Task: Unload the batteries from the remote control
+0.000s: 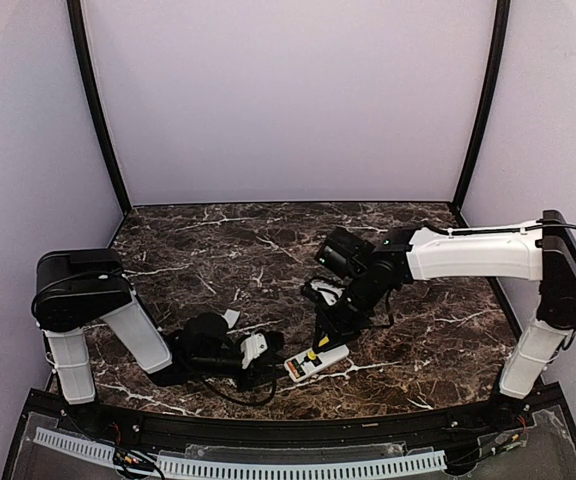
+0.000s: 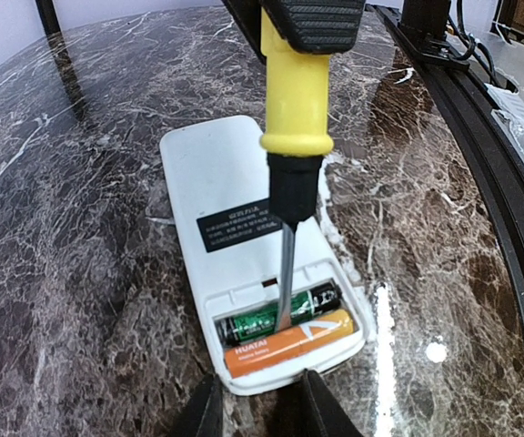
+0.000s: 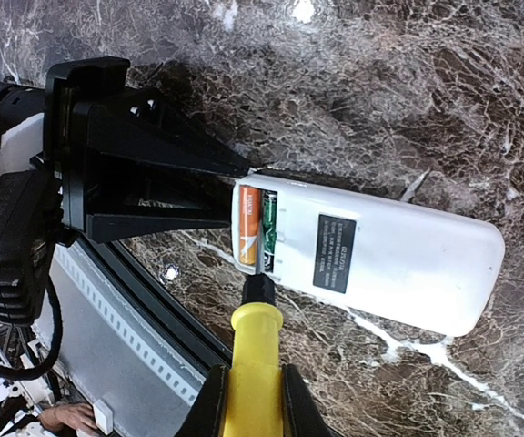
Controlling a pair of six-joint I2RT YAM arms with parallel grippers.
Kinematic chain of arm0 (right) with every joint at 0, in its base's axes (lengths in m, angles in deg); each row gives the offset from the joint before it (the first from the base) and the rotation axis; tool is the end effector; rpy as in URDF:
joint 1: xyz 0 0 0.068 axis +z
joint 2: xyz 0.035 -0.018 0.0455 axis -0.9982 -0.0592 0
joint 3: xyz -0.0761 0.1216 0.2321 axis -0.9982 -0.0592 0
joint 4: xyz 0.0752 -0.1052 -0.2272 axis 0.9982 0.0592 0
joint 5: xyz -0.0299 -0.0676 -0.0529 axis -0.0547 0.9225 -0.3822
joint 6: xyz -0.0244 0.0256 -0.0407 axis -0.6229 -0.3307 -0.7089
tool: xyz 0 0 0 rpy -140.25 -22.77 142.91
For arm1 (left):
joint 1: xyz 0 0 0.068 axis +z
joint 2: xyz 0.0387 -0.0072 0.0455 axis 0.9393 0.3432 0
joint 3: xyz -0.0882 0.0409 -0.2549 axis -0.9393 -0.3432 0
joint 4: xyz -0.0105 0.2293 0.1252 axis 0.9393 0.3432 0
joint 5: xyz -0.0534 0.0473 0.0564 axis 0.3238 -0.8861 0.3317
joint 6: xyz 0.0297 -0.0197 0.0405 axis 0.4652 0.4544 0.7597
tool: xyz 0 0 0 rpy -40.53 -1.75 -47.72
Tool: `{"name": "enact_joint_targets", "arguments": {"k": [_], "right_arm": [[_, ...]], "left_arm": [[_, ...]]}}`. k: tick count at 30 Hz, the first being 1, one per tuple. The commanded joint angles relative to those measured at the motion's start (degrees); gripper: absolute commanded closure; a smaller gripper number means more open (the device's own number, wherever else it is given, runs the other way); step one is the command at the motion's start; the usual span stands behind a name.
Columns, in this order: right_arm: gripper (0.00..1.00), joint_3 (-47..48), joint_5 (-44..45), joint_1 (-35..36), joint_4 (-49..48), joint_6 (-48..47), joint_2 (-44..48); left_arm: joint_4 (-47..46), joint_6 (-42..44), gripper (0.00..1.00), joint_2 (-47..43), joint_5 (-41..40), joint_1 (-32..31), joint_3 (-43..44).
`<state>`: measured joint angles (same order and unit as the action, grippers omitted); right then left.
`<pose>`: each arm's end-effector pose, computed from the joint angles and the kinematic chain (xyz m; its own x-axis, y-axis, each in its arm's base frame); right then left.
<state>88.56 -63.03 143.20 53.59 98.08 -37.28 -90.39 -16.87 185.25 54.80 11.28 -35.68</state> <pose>0.1771 0.2941 0.2175 -0.8845 -0.4563 -0.0969 -0.4405 0.7487 0.4954 0.1442 -0.2584 0.0840 0.0013 0.3492 -0.9371 0.9818 0.1777 0.0676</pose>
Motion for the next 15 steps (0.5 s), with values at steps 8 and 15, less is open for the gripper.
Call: {"name": "enact_joint_targets", "arguments": {"k": [8,15], "right_arm": [[1.00,-2.2,-5.4,-0.5,-5.8,-0.8,1.4],[1.00,-2.8,-6.5,-0.5,-6.9,-0.1,2.2]], "left_arm": [[5.0,-1.5,0.72,-0.7,0.0,-0.5,2.9],[5.4,-2.0,0.72,-0.8,-0.4,-0.5,3.2]]}}
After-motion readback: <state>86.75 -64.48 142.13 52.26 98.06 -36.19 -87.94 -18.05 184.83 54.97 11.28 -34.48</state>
